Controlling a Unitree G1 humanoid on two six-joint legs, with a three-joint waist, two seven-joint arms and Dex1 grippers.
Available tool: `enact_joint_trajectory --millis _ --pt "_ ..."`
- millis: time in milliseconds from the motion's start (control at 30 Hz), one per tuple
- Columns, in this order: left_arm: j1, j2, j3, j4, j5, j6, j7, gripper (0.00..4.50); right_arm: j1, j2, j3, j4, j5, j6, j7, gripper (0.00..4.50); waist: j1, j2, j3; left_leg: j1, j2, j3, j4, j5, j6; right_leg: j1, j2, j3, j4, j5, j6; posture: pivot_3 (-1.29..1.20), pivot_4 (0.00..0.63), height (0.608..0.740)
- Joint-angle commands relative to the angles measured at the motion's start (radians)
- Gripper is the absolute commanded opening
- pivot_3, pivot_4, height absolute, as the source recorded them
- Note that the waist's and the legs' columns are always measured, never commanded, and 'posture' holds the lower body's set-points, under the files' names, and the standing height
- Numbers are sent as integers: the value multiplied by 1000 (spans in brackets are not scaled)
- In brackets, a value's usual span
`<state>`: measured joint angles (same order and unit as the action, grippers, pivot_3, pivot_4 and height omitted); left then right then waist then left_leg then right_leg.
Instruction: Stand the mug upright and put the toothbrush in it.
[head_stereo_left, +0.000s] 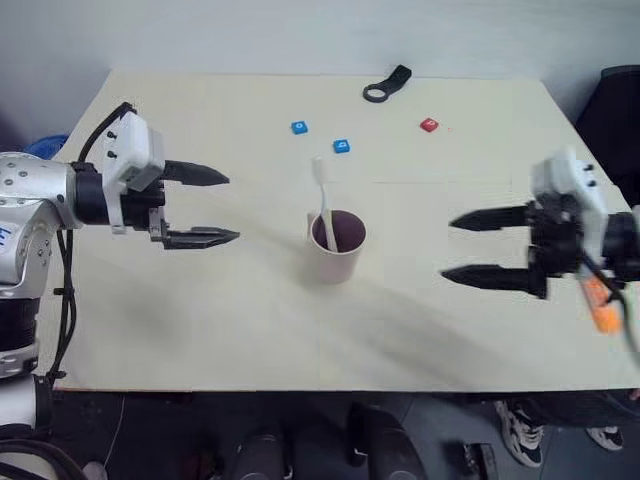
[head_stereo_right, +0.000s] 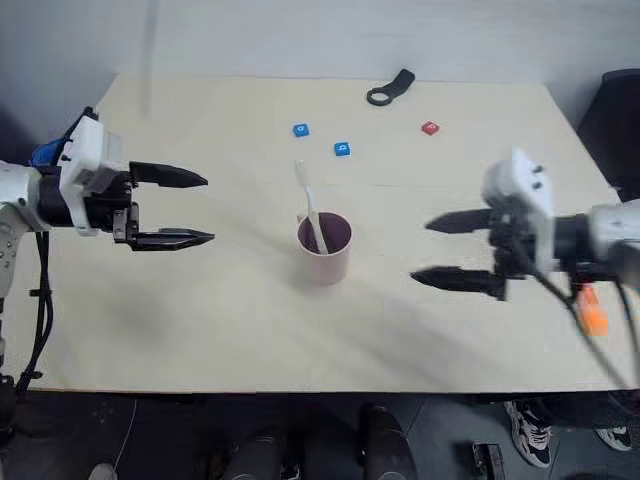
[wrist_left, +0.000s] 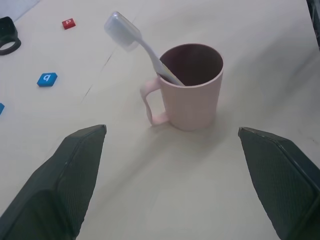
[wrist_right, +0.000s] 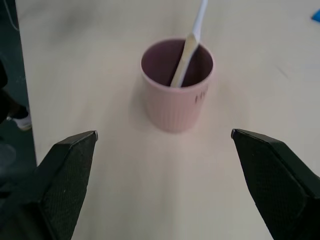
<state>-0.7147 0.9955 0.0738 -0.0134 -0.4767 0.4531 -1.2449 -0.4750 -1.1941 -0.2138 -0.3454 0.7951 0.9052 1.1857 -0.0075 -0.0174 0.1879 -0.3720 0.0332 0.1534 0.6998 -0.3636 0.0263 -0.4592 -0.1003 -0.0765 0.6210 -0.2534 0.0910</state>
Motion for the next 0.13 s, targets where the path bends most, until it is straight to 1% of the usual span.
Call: enact_joint_trajectory --millis 33,133 --pt "7 29 52 -13 4 -59 -28 4500 35 -53 -47 68 -40 -72 89 4479 -4 0 0 1 0 1 0 0 0 1 0 0 1 0 0 0 150 740" --pt "24 33 72 -14 -9 -65 -39 4500 32 -40 -47 97 -56 -93 69 4479 -6 0 0 3 0 1 1 0 0 1 -1 2 1 0 0 0 150 740"
